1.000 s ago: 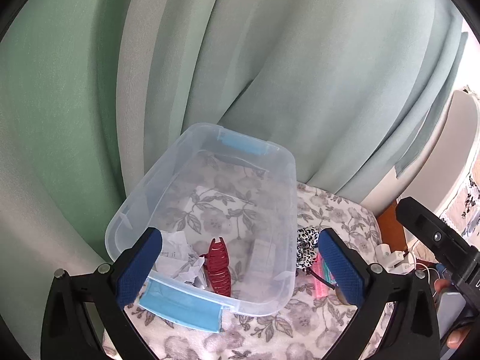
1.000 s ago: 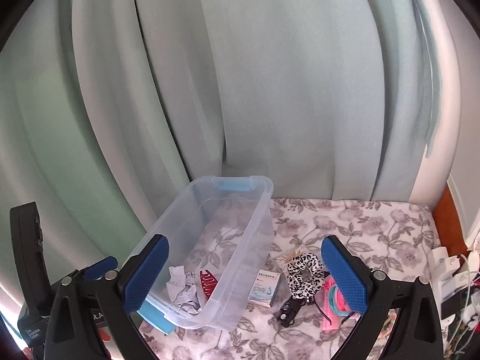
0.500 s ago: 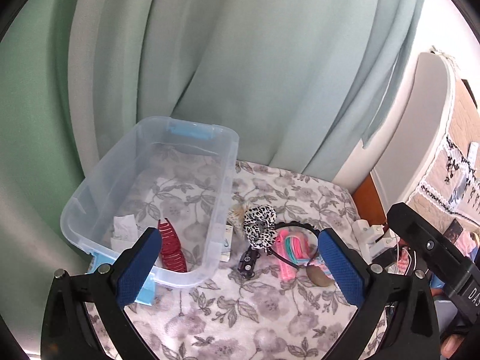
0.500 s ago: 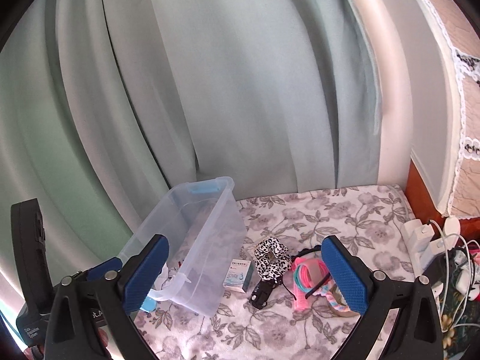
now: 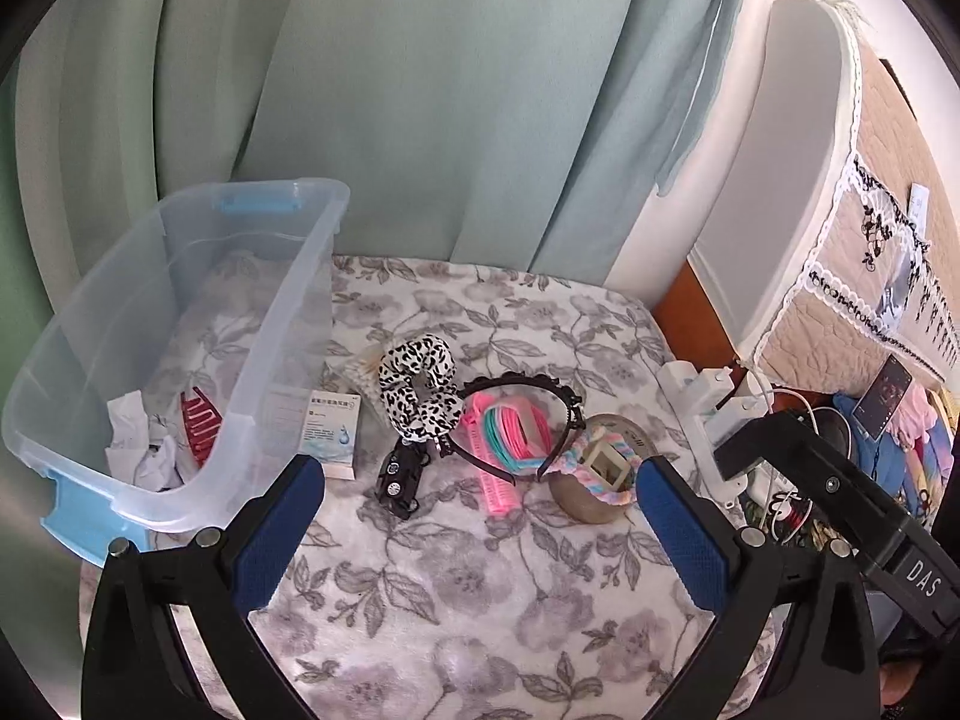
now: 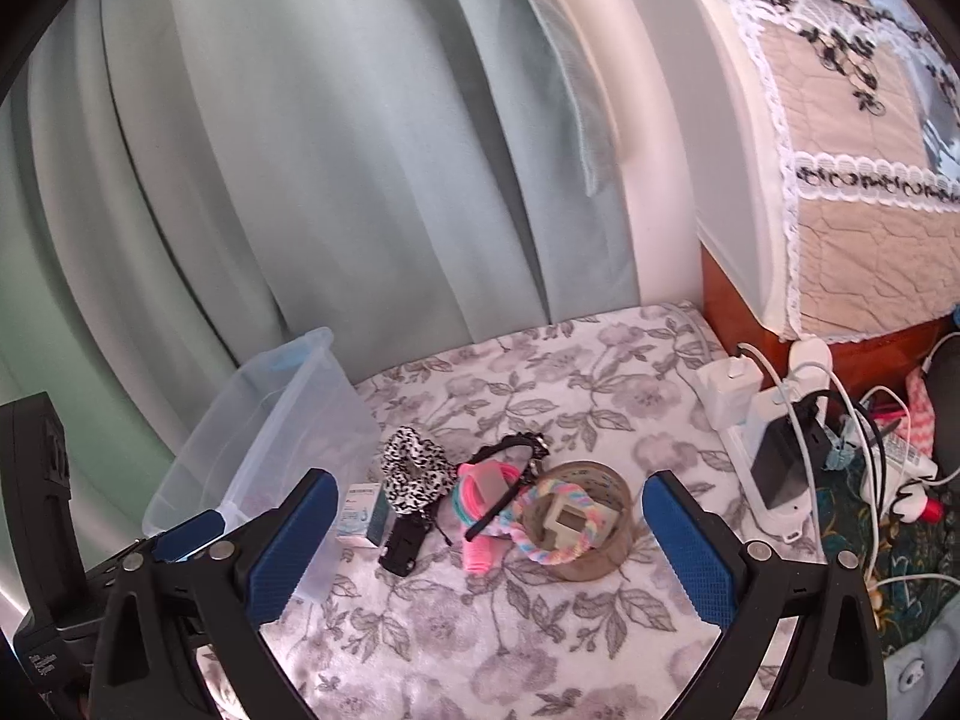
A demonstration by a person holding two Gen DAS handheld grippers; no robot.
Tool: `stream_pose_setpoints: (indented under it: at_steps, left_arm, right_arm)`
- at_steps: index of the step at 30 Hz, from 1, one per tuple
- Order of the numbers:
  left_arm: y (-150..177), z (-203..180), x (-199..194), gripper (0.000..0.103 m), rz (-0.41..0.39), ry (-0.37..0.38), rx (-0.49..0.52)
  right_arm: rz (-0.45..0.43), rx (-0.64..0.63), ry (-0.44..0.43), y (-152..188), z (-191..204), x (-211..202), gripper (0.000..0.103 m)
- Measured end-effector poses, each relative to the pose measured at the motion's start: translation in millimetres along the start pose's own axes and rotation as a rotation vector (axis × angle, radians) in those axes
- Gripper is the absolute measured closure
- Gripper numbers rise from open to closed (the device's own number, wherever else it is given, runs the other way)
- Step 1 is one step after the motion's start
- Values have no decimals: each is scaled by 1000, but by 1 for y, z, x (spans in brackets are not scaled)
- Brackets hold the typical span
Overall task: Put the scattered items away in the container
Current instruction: 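Withdraw both grippers from the box back toward the remaining items, then grasp the pastel rope ring with the right gripper while the left grasps the leopard scrunchie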
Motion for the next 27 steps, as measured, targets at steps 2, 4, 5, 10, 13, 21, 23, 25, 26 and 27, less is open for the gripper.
stream_pose_setpoints:
  at_steps: [2, 4, 5, 10, 13, 21, 23, 25, 26, 27]
  left_arm:
    - [4, -3, 6, 0, -7, -3, 9]
    - [7, -5, 12, 0, -8, 0, 11]
    - [9, -6, 16, 0, -3, 1, 12]
    - [18, -15, 34, 0, 33, 15, 44]
    - [24, -22, 44, 0, 56, 36, 72]
    - [32, -33, 70, 0, 130, 53, 122]
    - [32, -35, 76, 0, 149, 53, 129]
    - [32, -35, 82, 0, 159, 52, 133]
    - [33, -34, 85, 0, 166, 56, 126]
    - [33, -33, 89, 0, 176, 55, 115]
  right_arm:
    - [2, 21, 17, 6, -14, 0, 0]
    - [8, 45, 29, 11, -26, 1, 0]
    - [14, 53, 41, 14, -32, 3, 0]
    - [54, 71, 80, 31, -53, 14, 0]
    - [85, 84, 92, 41, -61, 24, 0]
    - [192, 119, 97, 63, -79, 48, 0]
    - [206, 128, 103, 65, -83, 52, 0]
    - [215, 128, 109, 67, -86, 56, 0]
    - [218, 132, 111, 67, -88, 58, 0]
    - [220, 140, 108, 68, -90, 60, 0]
Point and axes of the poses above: each gripper's, at about its wrist camera, not at the fingertips, and x roughly the way its jaws point, z to its left, y to its underside, the point moved 5 cm from there along x, roughly the way its jaws point, and after that the axes turned 14 degrees about -y, right-handed, at the moved point
